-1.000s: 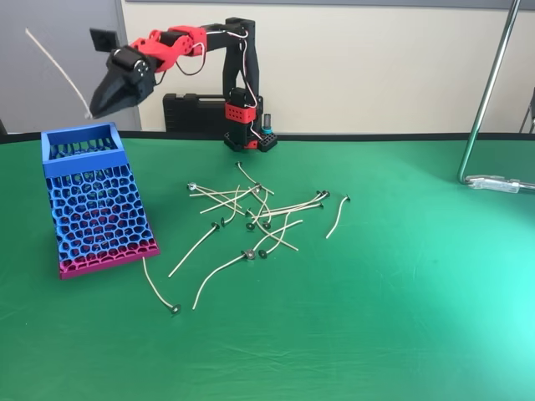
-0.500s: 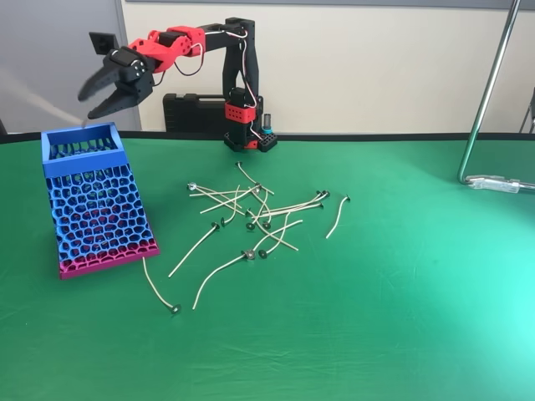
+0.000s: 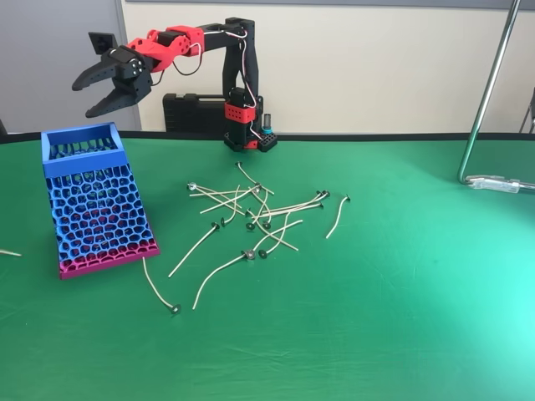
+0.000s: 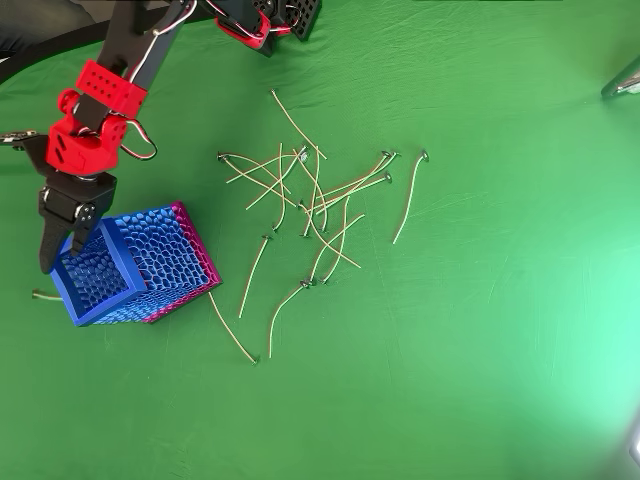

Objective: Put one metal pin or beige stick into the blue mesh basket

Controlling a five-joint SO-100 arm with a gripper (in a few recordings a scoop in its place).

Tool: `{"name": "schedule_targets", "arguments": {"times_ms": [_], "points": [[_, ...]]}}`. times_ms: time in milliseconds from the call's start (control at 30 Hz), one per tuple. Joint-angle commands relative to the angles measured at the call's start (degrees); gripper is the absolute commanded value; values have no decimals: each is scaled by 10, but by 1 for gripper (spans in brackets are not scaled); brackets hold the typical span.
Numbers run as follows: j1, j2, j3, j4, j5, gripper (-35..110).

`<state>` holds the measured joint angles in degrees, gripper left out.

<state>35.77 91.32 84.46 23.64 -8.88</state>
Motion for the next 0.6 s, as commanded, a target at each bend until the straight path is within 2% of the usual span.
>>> {"name": "schedule_targets", "arguments": {"times_ms": [0,233,567], "points": [[-1,22,-29,4,2,26],[-4,58,-25,18,5,0],[-60,194,57,75,23,0]]}}
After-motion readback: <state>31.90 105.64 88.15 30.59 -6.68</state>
